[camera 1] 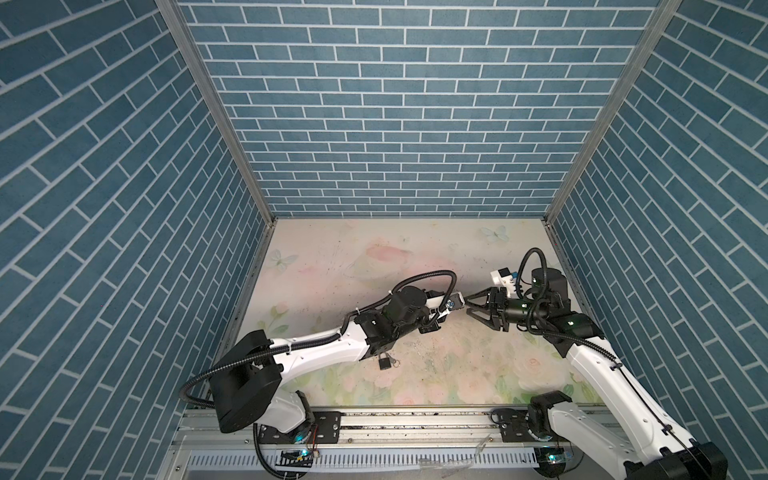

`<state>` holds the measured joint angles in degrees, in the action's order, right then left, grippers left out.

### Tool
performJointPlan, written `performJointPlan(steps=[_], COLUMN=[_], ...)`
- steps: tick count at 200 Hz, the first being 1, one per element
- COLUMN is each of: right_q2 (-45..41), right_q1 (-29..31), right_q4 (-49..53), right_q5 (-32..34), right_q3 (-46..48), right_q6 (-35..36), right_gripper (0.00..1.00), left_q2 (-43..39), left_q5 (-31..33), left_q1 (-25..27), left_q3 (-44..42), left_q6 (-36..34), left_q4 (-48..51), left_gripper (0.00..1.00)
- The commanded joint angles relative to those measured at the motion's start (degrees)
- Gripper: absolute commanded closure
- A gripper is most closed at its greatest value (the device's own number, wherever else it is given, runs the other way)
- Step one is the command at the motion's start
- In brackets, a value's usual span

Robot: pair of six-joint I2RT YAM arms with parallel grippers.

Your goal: Lock with the key

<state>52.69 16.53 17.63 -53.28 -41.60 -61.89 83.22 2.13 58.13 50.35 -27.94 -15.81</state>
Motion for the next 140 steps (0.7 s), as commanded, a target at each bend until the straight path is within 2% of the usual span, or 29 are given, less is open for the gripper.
performJointPlan(steps=[1,68,108,140], right_q2=[0.9,2.48,3.4,4.95], right_q1=[-0.1,-0.1,-0.1,-0.1], right_q4=[-4.13,-5.21,-2.65,2.27], right_q5=[-1.55,0.36,1.51,3.14], right_q3=[1.43,1.88,0.84,-1.46], right_q6=[-2.77,-1.97,1.6,10.62], right_gripper=[0.51,0.62,0.78,0.96], left_q2=[0.28,-0.24,-0.73,-0.22], left_q5=[0.3,-1.19,-5.51,-10.6], left_q1=[0.7,1.74,1.75,1.6], left_q3=[1.99,1.57,1.51,2.18], left_q6=[-0.97,-1.24,-1.82,-2.35], left_q4=[-3.31,-3.31,-1.2,1.35], left_gripper=[0.97,0.98,0.98,0.99])
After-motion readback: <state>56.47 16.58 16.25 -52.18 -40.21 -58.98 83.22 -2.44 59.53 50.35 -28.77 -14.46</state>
